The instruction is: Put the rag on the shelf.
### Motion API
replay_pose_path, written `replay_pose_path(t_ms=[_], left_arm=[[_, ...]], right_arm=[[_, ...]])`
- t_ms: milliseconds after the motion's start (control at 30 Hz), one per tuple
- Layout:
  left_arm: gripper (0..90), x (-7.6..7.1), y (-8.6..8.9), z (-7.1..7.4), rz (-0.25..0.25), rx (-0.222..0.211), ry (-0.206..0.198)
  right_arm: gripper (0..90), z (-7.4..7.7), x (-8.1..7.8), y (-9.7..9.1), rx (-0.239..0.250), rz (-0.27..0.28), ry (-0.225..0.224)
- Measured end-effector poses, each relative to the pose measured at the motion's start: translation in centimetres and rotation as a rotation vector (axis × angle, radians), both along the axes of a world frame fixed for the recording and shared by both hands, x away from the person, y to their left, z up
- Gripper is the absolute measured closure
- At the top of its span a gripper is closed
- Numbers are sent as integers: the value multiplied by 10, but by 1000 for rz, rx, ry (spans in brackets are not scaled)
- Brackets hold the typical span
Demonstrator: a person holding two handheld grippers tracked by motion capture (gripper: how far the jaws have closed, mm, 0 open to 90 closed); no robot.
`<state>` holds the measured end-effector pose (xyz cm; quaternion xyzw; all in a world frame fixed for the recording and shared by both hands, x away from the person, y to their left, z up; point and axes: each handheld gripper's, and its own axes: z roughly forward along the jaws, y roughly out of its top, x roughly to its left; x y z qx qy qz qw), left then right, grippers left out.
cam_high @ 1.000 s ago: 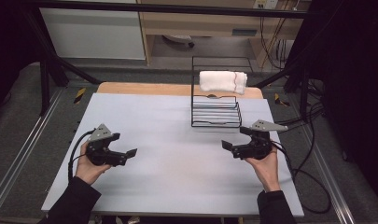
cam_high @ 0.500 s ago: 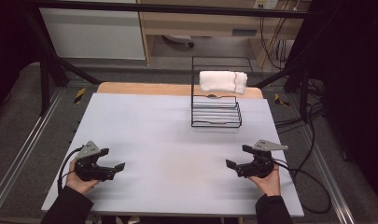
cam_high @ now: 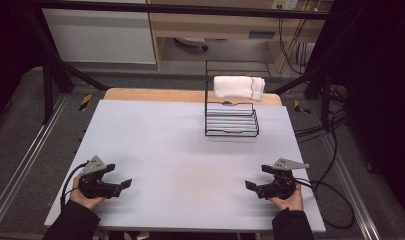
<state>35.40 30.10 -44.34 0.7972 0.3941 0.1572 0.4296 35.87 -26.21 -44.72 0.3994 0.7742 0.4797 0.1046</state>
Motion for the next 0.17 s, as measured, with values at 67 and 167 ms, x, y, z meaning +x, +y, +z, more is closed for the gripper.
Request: replay_pose_path(t_ms=[67, 167], left_arm=[[84, -1, 0, 0, -4, 2, -3], [85, -1, -1, 0, -3, 4, -5]], right_arm=[[8, -1, 0, 1, -4, 3, 3], [7, -2, 0, 2, -12, 9, 16]])
